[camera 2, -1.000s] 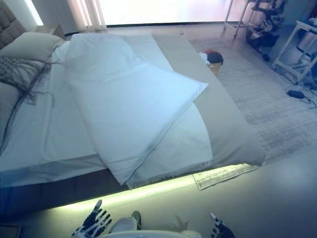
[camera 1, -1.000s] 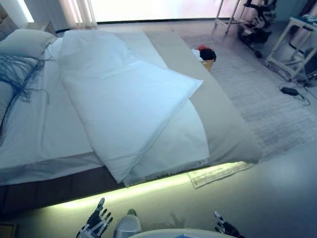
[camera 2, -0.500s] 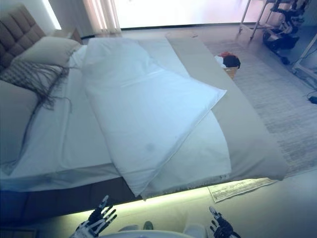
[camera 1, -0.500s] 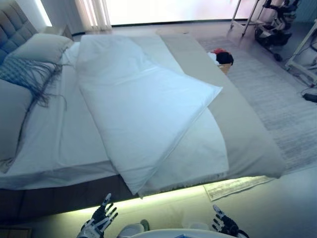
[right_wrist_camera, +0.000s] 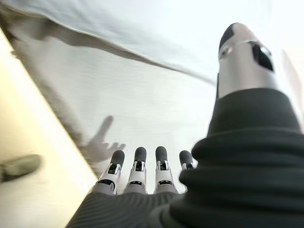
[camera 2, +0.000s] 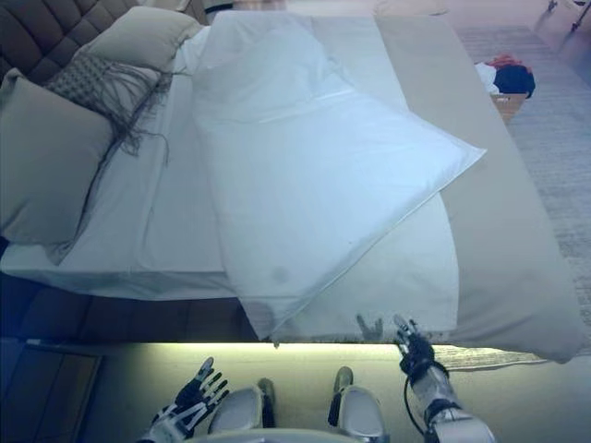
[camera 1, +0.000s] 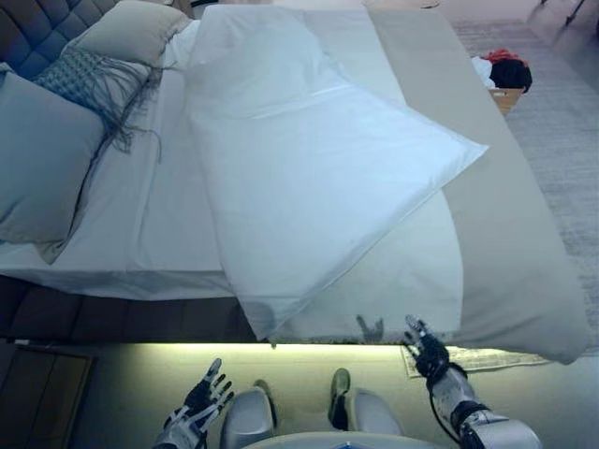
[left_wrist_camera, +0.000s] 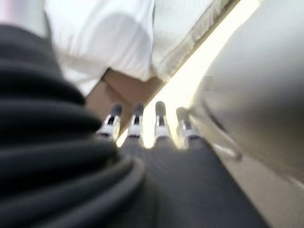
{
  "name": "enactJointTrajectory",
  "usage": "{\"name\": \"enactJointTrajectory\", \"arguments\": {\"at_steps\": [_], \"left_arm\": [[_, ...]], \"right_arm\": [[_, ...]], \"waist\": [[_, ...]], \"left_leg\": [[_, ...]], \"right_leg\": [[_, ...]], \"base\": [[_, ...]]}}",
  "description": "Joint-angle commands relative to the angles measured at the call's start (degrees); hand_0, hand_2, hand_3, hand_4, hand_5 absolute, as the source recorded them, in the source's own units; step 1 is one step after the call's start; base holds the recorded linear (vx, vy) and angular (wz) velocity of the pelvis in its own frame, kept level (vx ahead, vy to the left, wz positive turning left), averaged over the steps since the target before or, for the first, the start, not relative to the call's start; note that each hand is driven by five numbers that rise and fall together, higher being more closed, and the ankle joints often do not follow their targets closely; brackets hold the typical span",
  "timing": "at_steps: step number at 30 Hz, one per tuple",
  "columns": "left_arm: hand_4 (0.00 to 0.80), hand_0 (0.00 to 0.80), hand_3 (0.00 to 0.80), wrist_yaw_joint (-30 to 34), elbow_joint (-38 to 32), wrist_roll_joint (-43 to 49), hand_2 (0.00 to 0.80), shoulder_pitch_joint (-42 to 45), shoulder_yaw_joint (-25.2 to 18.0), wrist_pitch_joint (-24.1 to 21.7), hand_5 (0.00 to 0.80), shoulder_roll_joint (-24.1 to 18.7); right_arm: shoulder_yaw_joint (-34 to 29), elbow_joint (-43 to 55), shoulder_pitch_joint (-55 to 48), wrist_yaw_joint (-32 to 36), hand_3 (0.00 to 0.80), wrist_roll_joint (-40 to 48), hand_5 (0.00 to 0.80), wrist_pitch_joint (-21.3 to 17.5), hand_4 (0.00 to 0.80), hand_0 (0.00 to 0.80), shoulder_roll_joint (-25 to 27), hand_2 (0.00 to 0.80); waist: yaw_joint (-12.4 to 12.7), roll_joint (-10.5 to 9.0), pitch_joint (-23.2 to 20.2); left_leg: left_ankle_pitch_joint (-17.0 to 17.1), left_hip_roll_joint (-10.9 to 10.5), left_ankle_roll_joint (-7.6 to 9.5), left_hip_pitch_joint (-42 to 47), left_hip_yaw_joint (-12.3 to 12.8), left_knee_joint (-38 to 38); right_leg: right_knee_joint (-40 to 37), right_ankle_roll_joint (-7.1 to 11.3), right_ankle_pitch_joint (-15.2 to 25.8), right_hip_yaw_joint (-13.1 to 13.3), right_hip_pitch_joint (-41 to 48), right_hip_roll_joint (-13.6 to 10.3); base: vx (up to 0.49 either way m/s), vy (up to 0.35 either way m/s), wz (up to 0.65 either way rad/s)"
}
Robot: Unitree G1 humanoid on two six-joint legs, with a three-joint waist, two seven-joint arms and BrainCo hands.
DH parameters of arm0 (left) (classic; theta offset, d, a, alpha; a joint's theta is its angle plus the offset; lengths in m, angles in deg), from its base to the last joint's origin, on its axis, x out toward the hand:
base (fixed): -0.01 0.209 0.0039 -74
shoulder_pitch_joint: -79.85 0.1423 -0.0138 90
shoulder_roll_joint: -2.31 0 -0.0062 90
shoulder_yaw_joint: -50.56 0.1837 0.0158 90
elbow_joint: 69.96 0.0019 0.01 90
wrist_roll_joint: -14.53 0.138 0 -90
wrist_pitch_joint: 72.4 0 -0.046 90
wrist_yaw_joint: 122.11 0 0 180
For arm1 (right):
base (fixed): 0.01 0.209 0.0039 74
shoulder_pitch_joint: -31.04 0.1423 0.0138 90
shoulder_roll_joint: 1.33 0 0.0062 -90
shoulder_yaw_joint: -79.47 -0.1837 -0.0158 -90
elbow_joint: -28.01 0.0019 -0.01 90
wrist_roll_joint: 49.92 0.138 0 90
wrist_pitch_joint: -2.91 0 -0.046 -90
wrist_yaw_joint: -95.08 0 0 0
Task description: Make the bed neatly
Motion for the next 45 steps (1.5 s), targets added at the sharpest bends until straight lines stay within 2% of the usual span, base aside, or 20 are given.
{"name": "enactJointTrajectory", "arguments": {"at_steps": [1, 6, 8, 14, 22, 23, 28, 37, 45], "left_arm": [[0.000, 0.000, 0.000, 0.4, 0.0, 2.3, 0.000, -6.1, 1.9, 0.8, 0.000, -2.1], [0.000, 0.000, 0.000, 0.2, -1.7, -1.0, 0.000, -8.4, 3.6, 2.0, 0.000, -4.9], [0.000, 0.000, 0.000, -0.1, -2.3, -2.6, 0.000, -9.4, 4.3, 2.0, 0.000, -5.4], [0.000, 0.000, 0.000, -0.1, -3.8, -6.1, 0.000, -9.7, 5.5, 0.5, 0.000, -5.7], [0.000, 0.000, 0.000, 1.0, -8.3, -10.0, 0.000, -7.8, 5.8, -0.9, 0.000, -6.5], [0.000, 0.000, 0.000, 1.3, -9.3, -10.6, 0.000, -7.5, 5.9, -1.0, 0.000, -6.9], [0.000, 0.000, 0.000, 1.5, -12.5, -13.1, 0.000, -6.0, 5.8, -1.6, 0.000, -7.3], [0.000, 0.000, 0.000, 3.0, -17.2, -15.5, 0.000, -1.6, 6.2, -2.9, 0.000, -7.0], [0.000, 0.000, 0.000, 3.7, -21.8, -18.4, 0.000, 2.1, 5.9, -4.3, 0.000, -8.1]], "right_arm": [[-1.3, 2.0, 3.6, -0.2, 0.000, 4.0, 0.000, -0.2, 0.000, 0.000, 1.6, 0.000], [-2.5, 2.2, 11.1, 0.0, 0.000, 11.2, 0.000, 4.1, 0.000, 0.000, 4.0, 0.000], [-2.0, 2.5, 14.4, -1.0, 0.000, 13.4, 0.000, 4.3, 0.000, 0.000, 5.0, 0.000], [-1.2, 2.8, 22.3, -3.6, 0.000, 15.6, 0.000, 5.3, 0.000, 0.000, 11.5, 0.000], [0.7, 1.1, 31.3, -7.3, 0.000, 15.1, 0.000, 7.3, 0.000, 0.000, 20.1, 0.000], [1.0, 1.0, 32.6, -7.7, 0.000, 15.7, 0.000, 7.9, 0.000, 0.000, 21.4, 0.000], [2.0, 0.6, 37.1, -9.1, 0.000, 16.4, 0.000, 8.9, 0.000, 0.000, 25.1, 0.000], [2.2, 1.8, 41.2, -9.9, 0.000, 17.3, 0.000, 8.9, 0.000, 0.000, 29.2, 0.000], [5.2, 2.0, 48.1, -9.8, 0.000, 15.6, 0.000, 10.9, 0.000, 0.000, 34.1, 0.000]], "waist": [[0.2, -0.94, 1.4], [1.7, -1.04, 3.5], [2.2, -0.83, 4.7], [3.6, 0.77, 9.0], [5.3, 3.07, 13.3], [5.6, 3.39, 13.8], [6.1, 4.83, 15.7], [6.6, 6.84, 16.5], [8.4, 8.57, 16.5]], "left_leg": [[3.7, -1.6, -1.73, -3.2, -0.4, 3.9], [1.6, -2.3, -1.55, -6.9, -1.3, 8.1], [1.4, -2.3, -1.73, -9.5, -1.8, 9.5], [1.2, -3.4, -1.74, -16.8, -3.8, 12.9], [1.4, -5.7, -0.46, -23.8, -5.9, 15.1], [-0.4, -5.9, -0.67, -24.1, -6.4, 16.0], [-0.9, -6.4, 0.08, -27.8, -6.9, 18.1], [-1.9, -7.8, 1.06, -32.3, -6.8, 21.1], [-0.3, -8.4, 1.43, -35.5, -7.6, 20.5]], "right_leg": [[6.2, 6.89, -1.5, -2.2, -0.5, -8.5], [7.0, 8.32, -0.7, -2.2, -2.3, -10.3], [7.5, 8.49, -0.5, -1.9, -4.1, -10.7], [11.3, 8.05, -1.3, -1.2, -10.7, -11.6], [18.3, 7.27, -2.9, -0.5, -19.6, -12.7], [19.9, 7.77, -4.6, 0.0, -20.3, -12.6], [24.4, 7.08, -5.8, 0.2, -24.8, -13.0], [28.5, 6.28, -6.8, 1.5, -30.3, -13.1], [31.2, 5.86, -7.5, 2.1, -34.2, -13.2]], "base": [[0.014, 0.075, -0.02], [0.037, 0.008, 0.06], [-0.101, -0.009, 0.05], [-0.058, 0.015, 0.12], [0.000, 0.025, 0.12], [0.082, -0.008, 0.13], [0.029, 0.011, 0.08], [0.058, 0.039, 0.04], [0.049, 0.032, 0.03]]}}
